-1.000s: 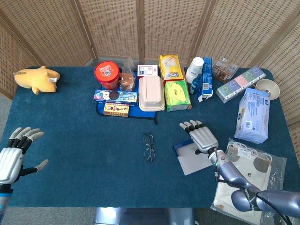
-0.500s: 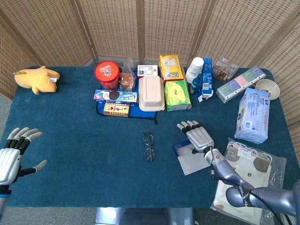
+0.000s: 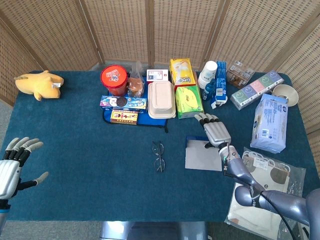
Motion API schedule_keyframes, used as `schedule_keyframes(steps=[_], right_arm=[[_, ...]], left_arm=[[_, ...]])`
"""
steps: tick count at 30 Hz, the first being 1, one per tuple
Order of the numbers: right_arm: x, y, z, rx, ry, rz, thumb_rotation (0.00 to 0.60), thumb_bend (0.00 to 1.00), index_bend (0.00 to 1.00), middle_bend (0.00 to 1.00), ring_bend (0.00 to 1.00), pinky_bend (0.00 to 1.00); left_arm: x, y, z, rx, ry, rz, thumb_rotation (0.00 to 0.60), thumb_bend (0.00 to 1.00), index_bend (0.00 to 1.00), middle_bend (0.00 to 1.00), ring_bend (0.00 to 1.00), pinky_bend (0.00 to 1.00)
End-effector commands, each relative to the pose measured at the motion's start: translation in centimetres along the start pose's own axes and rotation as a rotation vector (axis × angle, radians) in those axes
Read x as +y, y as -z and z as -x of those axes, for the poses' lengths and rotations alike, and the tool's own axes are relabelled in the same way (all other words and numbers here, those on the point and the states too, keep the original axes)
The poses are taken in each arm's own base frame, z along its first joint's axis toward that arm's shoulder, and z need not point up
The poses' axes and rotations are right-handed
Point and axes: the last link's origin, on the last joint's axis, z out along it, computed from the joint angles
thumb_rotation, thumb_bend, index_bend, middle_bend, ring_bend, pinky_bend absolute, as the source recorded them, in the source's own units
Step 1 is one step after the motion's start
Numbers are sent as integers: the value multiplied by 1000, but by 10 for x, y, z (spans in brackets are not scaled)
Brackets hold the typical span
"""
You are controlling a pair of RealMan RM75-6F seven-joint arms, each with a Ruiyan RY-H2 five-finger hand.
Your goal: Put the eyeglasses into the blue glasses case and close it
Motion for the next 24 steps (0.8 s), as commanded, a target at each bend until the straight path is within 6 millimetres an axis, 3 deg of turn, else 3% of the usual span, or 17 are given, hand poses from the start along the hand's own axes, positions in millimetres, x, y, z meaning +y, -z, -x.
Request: schedule_keyframes(steps=[1,10,18,24], right_arm=[[10,-1,0,11,-13,41,600,294,0,36,0,104],[19,16,-2,-20,5,57,600,296,0,43,0,108],[-9,50,-23,17,-15,-50,600,295,0,96,0,110],[-38,67,-25,-3,-35,-193,600,294,28,166,27,110]], left_arm=[[0,0,0,-1,0,1,600,131,190,180,101,0],[2,-1,1,-4,2,11,600,131,189,180,101,0],[0,-3,2,-7,1,6,600,132,190,180,101,0],[-2,-2,3,-13,2,-5,600,132,189,180,101,0]])
